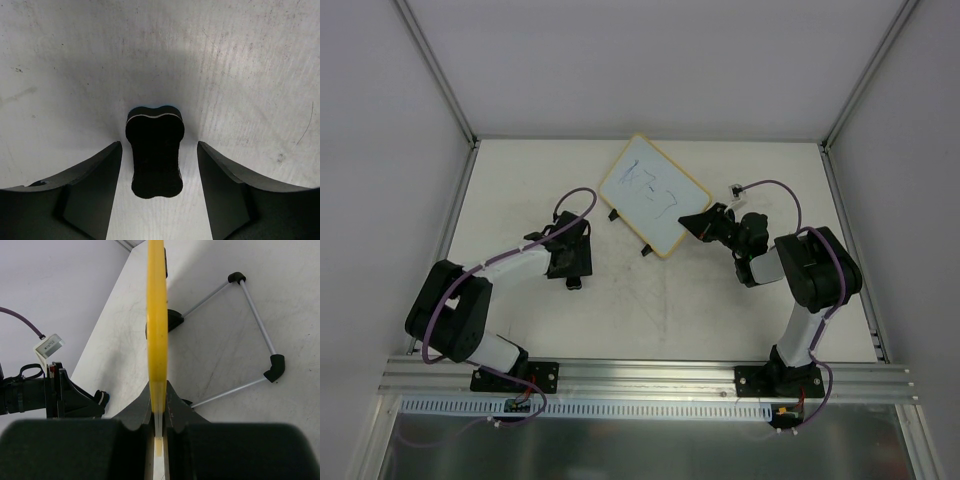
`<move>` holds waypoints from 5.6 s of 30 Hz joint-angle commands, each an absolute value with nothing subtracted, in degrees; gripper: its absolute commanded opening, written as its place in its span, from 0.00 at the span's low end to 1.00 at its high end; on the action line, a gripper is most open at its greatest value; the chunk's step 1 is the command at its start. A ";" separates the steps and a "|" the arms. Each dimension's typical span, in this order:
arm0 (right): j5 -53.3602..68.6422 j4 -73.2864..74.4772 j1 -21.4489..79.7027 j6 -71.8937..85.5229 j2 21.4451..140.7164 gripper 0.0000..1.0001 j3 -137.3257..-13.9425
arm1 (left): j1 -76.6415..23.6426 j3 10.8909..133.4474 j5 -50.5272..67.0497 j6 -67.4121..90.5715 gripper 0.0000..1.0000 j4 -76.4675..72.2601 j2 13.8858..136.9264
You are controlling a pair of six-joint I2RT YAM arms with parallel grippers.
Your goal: Erase the whiteboard
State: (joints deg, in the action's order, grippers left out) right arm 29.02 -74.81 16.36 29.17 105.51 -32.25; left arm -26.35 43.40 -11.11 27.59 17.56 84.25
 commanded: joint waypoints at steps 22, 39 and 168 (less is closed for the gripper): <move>28.48 -87.80 15.21 27.33 105.91 0.00 -33.49 | -27.86 46.41 -14.15 26.98 0.44 21.09 86.13; 29.44 -87.80 15.29 27.60 106.61 0.00 -34.10 | -27.86 59.75 -11.87 19.78 0.00 21.27 87.18; 34.28 -87.80 17.40 27.86 108.37 0.00 -37.09 | -30.08 65.12 19.68 19.25 0.00 -21.63 113.21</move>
